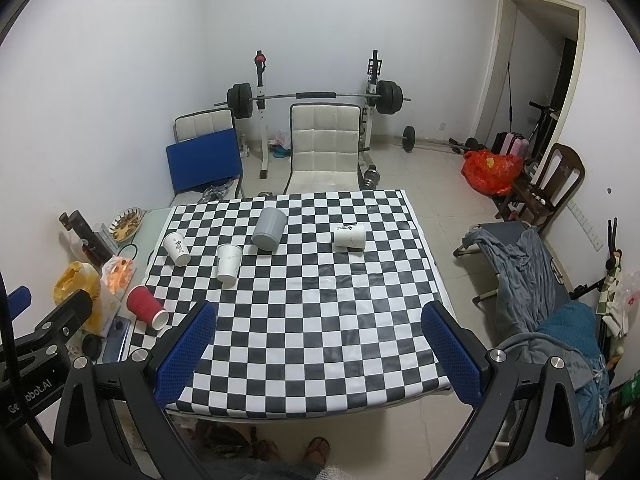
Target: Flip cup upright
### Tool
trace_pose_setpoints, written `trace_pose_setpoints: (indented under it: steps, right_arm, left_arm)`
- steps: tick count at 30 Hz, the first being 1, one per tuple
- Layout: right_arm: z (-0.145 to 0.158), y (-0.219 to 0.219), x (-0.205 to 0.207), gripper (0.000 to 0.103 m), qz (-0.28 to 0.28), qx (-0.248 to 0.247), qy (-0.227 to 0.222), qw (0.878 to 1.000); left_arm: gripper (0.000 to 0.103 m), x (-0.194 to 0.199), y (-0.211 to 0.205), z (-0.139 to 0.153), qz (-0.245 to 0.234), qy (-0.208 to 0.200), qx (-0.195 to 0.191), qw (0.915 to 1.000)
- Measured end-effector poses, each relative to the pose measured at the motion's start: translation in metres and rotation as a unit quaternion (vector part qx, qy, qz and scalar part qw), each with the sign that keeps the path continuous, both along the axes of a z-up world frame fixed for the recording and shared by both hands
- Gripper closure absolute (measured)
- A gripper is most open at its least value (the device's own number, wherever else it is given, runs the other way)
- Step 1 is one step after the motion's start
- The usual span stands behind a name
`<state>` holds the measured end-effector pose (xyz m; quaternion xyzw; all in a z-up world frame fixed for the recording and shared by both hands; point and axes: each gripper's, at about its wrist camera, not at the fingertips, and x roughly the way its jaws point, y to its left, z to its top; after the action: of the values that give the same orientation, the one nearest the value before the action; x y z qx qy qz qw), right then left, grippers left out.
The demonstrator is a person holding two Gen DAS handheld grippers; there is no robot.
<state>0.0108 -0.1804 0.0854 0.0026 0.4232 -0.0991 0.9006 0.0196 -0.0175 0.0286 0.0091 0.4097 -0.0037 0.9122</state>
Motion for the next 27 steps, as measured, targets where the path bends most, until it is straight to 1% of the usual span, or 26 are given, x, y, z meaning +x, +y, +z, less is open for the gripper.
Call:
trace_pose_setpoints:
  steps: [2, 4, 6, 8, 13, 18, 21, 24, 27]
  right_arm:
    - [-0.005, -0.001, 0.010, 0.000, -0.004, 0.003, 0.007, 1.000]
    - [-0.018, -0.005, 0.020, 0.000, -0.007, 0.006, 0.019, 1.000]
    - [-0.038, -0.009, 0.038, 0.000, -0.014, 0.006, 0.036, 0.999]
    - [-0.063, -0.016, 0.051, 0.000, -0.019, 0.002, 0.049, 0.999]
    - [-0.131, -0.028, 0.107, 0.000, -0.034, -0.013, 0.098, 0.995]
    - [-0.203, -0.041, 0.163, 0.000, -0.033, -0.010, 0.142, 0.989]
    - [-0.245, -0.043, 0.196, 0.000, -0.027, -0.010, 0.161, 0.986]
    - [-0.291, -0.042, 0.232, 0.000, -0.016, -0.003, 0.188, 0.982]
    - [-0.330, -0.038, 0.262, 0.000, -0.007, 0.008, 0.211, 0.978]
  left_arm:
    - [0.000, 0.009, -0.003, -0.001, 0.006, 0.005, 0.006, 1.0000]
    - [0.000, 0.024, -0.004, -0.006, 0.017, 0.012, 0.014, 0.9997]
    - [0.000, 0.041, -0.006, -0.017, 0.027, 0.024, 0.026, 0.9990]
    - [0.000, 0.059, -0.007, -0.035, 0.038, 0.039, 0.044, 0.9976]
    - [0.000, 0.104, 0.004, -0.102, 0.049, 0.090, 0.070, 0.9923]
    - [0.000, 0.154, 0.006, -0.166, 0.052, 0.134, 0.096, 0.9848]
    - [0.000, 0.187, 0.006, -0.207, 0.054, 0.166, 0.107, 0.9789]
    - [0.000, 0.215, 0.009, -0.240, 0.055, 0.190, 0.110, 0.9740]
    - [0.000, 0.241, 0.012, -0.269, 0.058, 0.216, 0.112, 0.9682]
